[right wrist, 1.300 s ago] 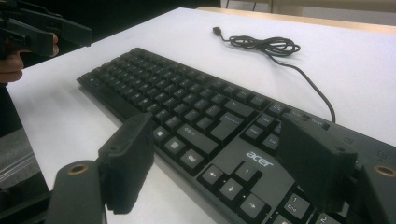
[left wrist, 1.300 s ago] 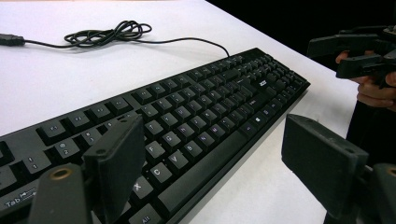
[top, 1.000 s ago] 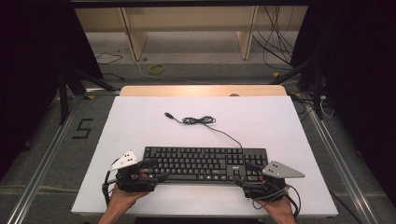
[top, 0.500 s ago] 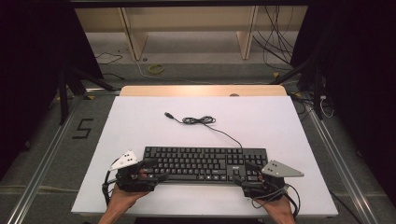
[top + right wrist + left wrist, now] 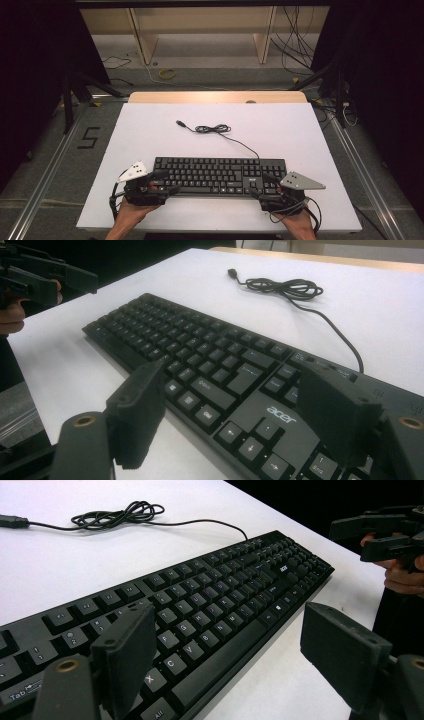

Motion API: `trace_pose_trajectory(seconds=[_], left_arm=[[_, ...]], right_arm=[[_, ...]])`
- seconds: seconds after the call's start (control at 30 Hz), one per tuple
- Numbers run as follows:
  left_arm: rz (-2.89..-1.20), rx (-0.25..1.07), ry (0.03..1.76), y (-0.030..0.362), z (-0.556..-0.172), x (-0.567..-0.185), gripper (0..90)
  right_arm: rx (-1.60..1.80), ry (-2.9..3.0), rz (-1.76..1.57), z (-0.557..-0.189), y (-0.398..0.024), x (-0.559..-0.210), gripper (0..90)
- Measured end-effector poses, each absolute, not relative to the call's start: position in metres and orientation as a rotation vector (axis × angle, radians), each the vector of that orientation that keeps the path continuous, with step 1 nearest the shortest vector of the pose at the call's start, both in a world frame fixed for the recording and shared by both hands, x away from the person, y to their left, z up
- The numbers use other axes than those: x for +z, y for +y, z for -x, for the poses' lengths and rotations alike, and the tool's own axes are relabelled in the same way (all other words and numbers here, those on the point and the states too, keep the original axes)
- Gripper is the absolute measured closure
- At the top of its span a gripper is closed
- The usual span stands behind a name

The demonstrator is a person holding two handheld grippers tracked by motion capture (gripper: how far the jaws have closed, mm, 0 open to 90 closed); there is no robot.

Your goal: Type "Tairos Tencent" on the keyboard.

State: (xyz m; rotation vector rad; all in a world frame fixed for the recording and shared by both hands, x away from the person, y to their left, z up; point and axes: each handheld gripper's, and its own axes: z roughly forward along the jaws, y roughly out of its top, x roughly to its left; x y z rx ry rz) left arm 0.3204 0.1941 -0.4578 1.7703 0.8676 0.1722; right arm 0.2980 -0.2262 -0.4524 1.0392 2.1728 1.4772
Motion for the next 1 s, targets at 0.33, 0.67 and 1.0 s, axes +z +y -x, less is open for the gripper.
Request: trace_pose_trajectory(seconds=[0.33,0.67,1.0], left_arm=[[-1.793,0.186,0.902,0.199,-0.323,-0.458,26.5],[-1.833,0.227,0.995,0.209,-0.327,-0.457,33.9],[-1.867,0.225,1.064,0.218,-0.330,-0.458,45.2]], right_arm=[[1.462,2.242,-1.027,-0.308,-0.207,-0.450,30.6],[1.451,2.344,-0.952,-0.327,-0.168,-0.441,32.8],[1.430,2.383,-0.948,-0.344,-0.145,-0.435,37.5]])
